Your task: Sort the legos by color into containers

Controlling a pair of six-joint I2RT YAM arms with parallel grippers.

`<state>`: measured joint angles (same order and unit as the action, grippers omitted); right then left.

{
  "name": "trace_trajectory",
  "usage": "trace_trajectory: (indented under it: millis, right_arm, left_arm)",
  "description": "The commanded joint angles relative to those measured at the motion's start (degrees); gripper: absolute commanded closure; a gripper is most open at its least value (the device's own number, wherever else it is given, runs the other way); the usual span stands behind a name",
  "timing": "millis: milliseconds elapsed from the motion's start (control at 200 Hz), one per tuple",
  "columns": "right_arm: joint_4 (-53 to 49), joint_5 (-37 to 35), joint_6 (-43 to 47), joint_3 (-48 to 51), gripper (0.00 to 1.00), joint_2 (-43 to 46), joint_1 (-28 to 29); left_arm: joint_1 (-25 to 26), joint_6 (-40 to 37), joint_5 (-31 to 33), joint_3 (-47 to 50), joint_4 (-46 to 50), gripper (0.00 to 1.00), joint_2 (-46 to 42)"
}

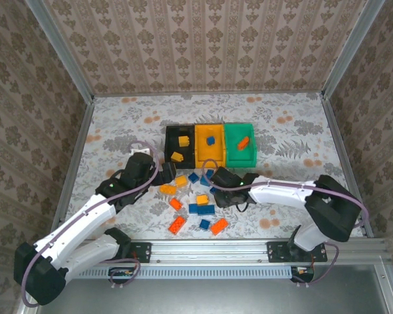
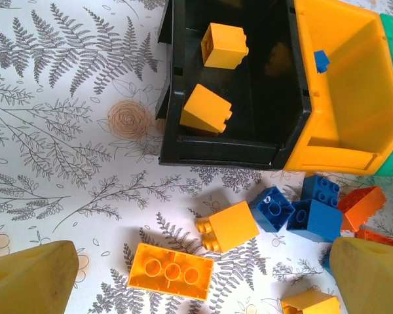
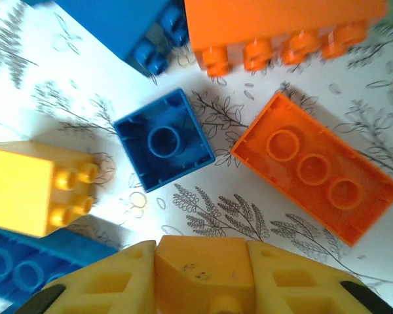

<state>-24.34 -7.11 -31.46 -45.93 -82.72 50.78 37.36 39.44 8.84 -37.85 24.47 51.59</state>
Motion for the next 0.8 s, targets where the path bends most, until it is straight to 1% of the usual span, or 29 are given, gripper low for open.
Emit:
trace_trajectory:
  millis: [0, 65, 150, 285, 380, 600, 775, 795]
  right_arm:
    - [-4.38, -1.95, 0.66, -2.89, 0.69, 5.21, -0.27]
    - [-5.31, -1.77, 1.93, -6.67, 0.69, 5.46, -0.25]
    - [-5.19, -1.26, 4.36, -12.67, 0.69, 3.39, -0.31]
    - [-4.12, -0.69, 7.25, -24.72, 0.69, -6.87, -1.53]
    - [-3.35, 1.19, 7.58, -33.47, 0.69, -14.82, -3.03]
    - [-5.22, 0.97, 6.76, -52.73, 0.68, -32.47, -5.41]
    - [-6.03, 0.69, 5.19, -63.61, 0.66, -41.84, -6.90]
    - [-7.49, 0.70, 5.12, -64.74, 0.66, -42.68, -6.97]
  left_arm:
    - [-0.63, 1.25, 0.57, 1.17, 0.31, 0.00, -1.31]
    - [-0.71, 1.65, 0.93, 1.68, 0.32, 0.00, -1.99]
    - [-0.85, 2.09, 0.75, 2.26, 0.15, 0.00, -2.79]
    - [-0.84, 2.31, 0.61, 2.65, 1.50, 0.00, -3.75]
    - [-0.88, 2.44, 0.55, 3.02, 2.67, 0.00, -4.86]
    - [-0.92, 2.87, 0.00, 4.45, 5.25, 0.00, -8.41]
    - [-0.98, 3.10, -1.08, 5.15, 6.64, 0.00, -9.14]
    - [-0.99, 3.20, -1.08, 5.22, 6.80, 0.00, -9.14]
